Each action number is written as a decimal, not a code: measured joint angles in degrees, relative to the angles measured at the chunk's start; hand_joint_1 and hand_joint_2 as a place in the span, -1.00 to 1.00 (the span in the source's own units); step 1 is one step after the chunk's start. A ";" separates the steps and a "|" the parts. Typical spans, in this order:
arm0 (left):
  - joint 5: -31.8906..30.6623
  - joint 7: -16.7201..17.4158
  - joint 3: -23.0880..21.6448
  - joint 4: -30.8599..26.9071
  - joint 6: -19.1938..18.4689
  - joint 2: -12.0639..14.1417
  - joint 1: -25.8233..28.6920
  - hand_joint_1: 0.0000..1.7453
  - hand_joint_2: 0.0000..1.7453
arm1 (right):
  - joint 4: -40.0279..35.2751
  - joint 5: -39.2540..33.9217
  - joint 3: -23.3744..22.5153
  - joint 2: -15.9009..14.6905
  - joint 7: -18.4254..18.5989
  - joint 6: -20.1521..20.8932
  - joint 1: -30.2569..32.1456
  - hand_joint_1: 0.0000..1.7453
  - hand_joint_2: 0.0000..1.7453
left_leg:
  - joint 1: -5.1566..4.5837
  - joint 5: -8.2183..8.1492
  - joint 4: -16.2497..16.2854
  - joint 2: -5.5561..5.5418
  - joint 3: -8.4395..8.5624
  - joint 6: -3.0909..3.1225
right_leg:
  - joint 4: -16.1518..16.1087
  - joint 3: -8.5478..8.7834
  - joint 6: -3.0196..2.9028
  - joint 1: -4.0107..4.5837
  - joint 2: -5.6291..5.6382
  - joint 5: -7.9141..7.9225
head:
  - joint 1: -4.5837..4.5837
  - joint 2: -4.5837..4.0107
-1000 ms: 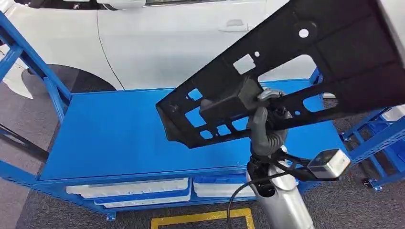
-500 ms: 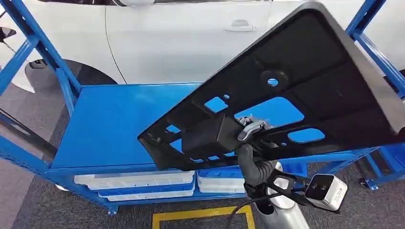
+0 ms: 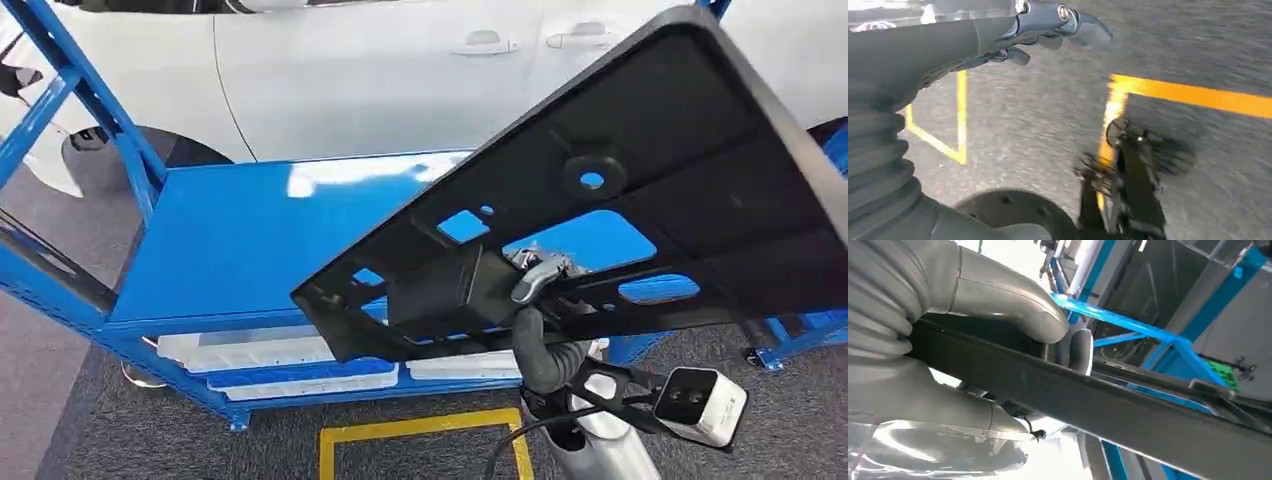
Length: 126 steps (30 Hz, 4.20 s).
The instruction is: Take the parts from the cabinet and place them on the table.
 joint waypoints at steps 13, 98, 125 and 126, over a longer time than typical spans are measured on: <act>-0.02 -2.36 1.57 -0.02 -1.75 1.53 0.95 -1.00 1.00 | -2.10 1.53 -2.41 -0.66 0.00 3.30 3.64 1.00 1.00 | -0.28 1.80 -10.21 0.41 12.83 2.45 | 2.12 -6.79 2.61 0.12 -0.02 4.11 | -0.13 0.00; -9.73 -3.96 4.13 0.00 -0.90 2.40 -0.20 -1.00 1.00 | -10.86 6.84 2.82 -2.60 0.00 -8.59 4.88 1.00 1.00 | -0.11 3.73 -5.75 -1.20 8.43 0.44 | 1.00 -1.54 -0.29 0.46 4.51 1.05 | -0.37 0.02; -6.55 -4.55 7.30 0.00 -5.95 -0.02 0.12 -1.00 1.00 | -10.45 6.82 6.93 -5.11 0.00 -9.29 3.38 1.00 1.00 | -0.11 -5.58 9.05 0.73 2.00 -0.45 | 0.54 -2.16 -0.17 -0.03 2.34 1.42 | -0.20 0.00; -6.71 -4.59 7.30 0.00 -5.95 -0.02 0.28 -1.00 1.00 | -10.45 6.93 6.93 -5.11 0.00 -9.31 3.55 1.00 1.00 | -0.11 -3.77 7.28 0.69 2.61 -0.35 | 0.67 -2.14 -0.14 -0.03 3.17 1.40 | -0.22 0.00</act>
